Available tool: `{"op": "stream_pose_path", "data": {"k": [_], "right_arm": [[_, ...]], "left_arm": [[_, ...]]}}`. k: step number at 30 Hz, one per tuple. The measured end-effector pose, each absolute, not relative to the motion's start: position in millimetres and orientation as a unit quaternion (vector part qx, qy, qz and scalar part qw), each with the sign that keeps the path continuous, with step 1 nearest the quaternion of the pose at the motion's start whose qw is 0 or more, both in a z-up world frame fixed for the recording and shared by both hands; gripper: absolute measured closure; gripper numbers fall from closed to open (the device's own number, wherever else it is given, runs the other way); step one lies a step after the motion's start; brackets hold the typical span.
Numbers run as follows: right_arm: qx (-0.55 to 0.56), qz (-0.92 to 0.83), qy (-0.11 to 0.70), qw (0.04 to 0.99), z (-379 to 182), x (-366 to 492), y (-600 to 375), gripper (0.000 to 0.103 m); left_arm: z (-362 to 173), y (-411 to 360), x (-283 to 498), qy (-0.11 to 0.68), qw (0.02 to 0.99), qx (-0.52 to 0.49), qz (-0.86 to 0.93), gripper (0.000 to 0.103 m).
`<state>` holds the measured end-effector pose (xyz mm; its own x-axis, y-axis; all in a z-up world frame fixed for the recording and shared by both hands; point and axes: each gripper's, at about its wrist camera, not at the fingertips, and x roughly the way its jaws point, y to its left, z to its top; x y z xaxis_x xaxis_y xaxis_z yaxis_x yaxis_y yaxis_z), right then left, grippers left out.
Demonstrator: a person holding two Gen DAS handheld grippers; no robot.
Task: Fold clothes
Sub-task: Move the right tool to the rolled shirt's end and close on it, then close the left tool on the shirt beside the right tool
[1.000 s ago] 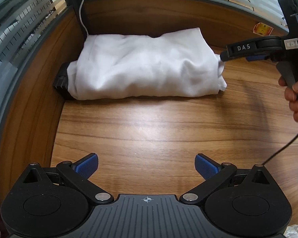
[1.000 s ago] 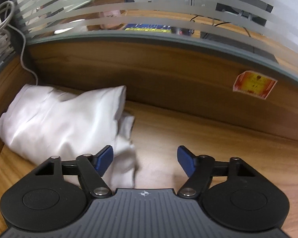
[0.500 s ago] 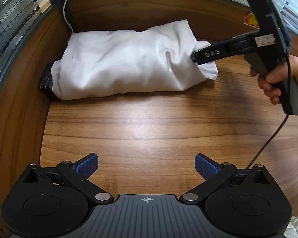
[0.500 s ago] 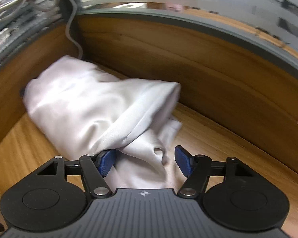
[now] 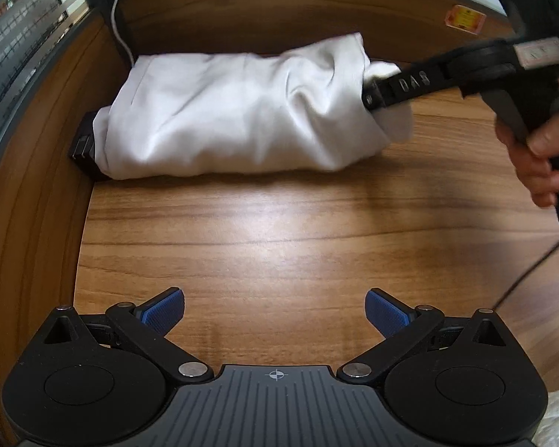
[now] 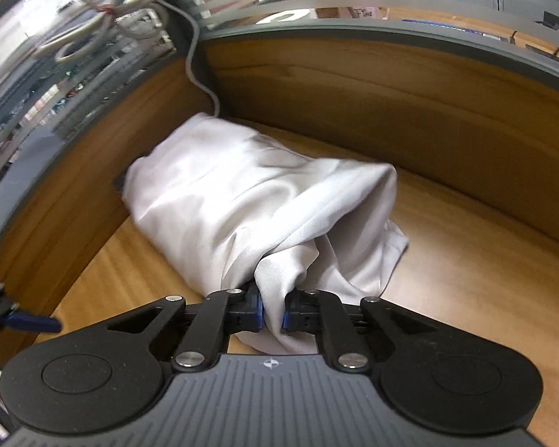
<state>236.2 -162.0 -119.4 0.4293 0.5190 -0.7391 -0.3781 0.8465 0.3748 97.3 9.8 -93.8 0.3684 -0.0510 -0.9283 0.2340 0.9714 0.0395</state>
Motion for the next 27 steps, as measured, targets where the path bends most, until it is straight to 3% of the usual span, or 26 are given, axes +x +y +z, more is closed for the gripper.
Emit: {"op": "stream_pose_path", "data": {"k": [11,14,24,27], "right_arm": [[0.118,0.292,0.456,0.832,-92,125,-142,0.097],[0.122,0.295,0.449,0.835,-80,98,-136,0.097],[0.139,0.278,0.417,0.854,-41,52,-134,0.097],[0.137,0.273,0.406,0.862,-32,45,-138,0.097]], "left_arm": [[-85,7,66,0.525,0.834,0.090,-0.141,0.003],[-79,4,61,0.520,0.833,0.080,-0.168,0.013],[-68,-20,38,0.494,0.822,0.082,-0.271,0.029],[-71,-23,39,0.497,0.825,0.081,-0.257,0.043]]}}
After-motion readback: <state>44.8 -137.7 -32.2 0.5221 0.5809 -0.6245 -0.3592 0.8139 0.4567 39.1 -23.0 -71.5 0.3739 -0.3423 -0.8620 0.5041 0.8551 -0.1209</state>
